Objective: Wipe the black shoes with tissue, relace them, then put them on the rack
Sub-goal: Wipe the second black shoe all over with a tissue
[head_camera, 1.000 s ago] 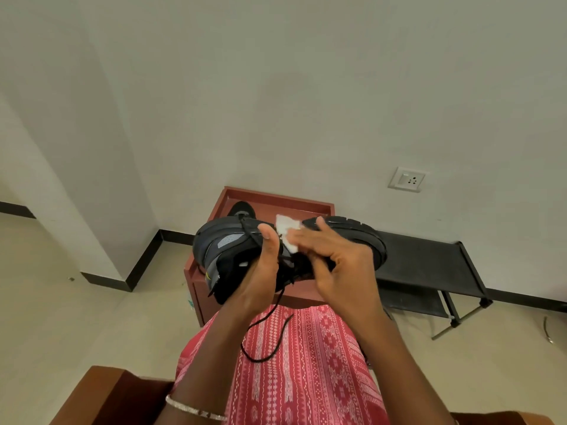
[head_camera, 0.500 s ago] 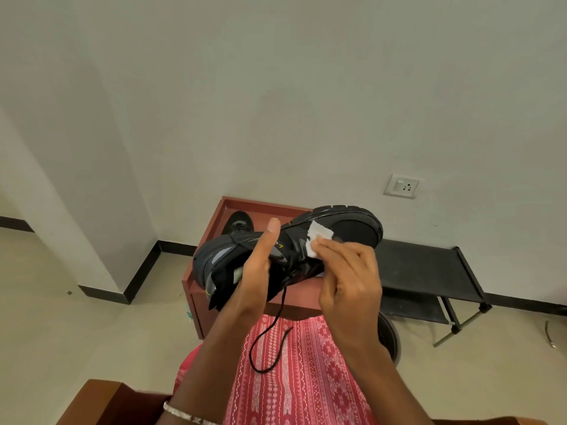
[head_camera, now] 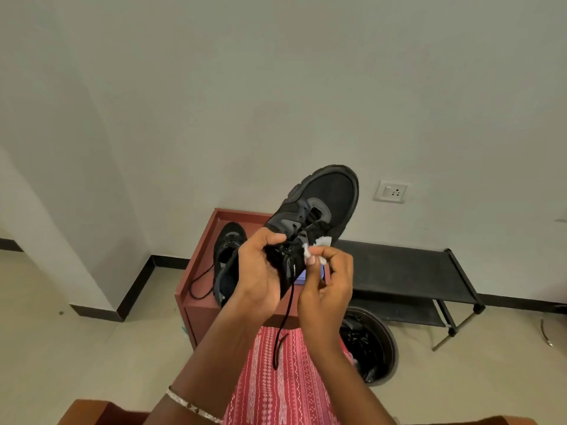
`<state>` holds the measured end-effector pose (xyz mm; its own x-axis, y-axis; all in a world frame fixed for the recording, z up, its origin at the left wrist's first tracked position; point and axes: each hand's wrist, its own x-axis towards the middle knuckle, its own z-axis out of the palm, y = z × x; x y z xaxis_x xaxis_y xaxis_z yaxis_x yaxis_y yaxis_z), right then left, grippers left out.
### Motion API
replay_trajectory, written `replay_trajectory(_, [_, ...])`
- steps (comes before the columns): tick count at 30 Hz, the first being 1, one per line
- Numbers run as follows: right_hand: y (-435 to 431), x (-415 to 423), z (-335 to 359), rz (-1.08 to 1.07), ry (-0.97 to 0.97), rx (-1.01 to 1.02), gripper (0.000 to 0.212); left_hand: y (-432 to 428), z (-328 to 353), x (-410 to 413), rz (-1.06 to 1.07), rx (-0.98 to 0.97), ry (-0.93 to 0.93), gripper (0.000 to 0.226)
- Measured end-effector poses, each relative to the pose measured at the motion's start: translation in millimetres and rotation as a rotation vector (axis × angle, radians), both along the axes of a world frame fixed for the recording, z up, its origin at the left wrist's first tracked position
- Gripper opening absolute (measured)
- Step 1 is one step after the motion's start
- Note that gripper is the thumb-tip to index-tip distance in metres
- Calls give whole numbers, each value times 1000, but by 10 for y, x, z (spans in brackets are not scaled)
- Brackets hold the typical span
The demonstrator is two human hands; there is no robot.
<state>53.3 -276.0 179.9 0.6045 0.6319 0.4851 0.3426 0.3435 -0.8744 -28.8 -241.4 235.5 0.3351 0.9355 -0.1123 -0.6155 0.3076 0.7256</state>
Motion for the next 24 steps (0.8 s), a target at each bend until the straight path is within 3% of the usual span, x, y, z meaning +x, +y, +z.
replay_trajectory(3, [134, 52, 167, 13, 111, 65, 13, 69, 19, 28, -42, 71, -2, 45])
replay_trajectory(5, [201, 84, 251, 27, 159, 98, 12, 118, 46, 23, -57, 113, 94, 43])
replay_trajectory(11, [431, 232, 361, -4, 165, 132, 14, 187, 36, -51, -74, 356, 760, 24])
replay_trajectory(13, [488, 230, 399, 7, 147, 118, 14, 215, -25, -40, -10, 397, 901, 20])
replay_trajectory(17, [549, 200, 433, 72, 107, 95, 13, 232, -73, -15, 146, 403, 984, 9])
replay_trajectory(19, [569, 219, 457, 106, 73, 75, 13, 267, -120, -9, 174, 371, 955, 15])
replay_trajectory(24, [455, 359, 577, 137, -10, 3, 15, 367, -209, 30, 165, 7, 691, 44])
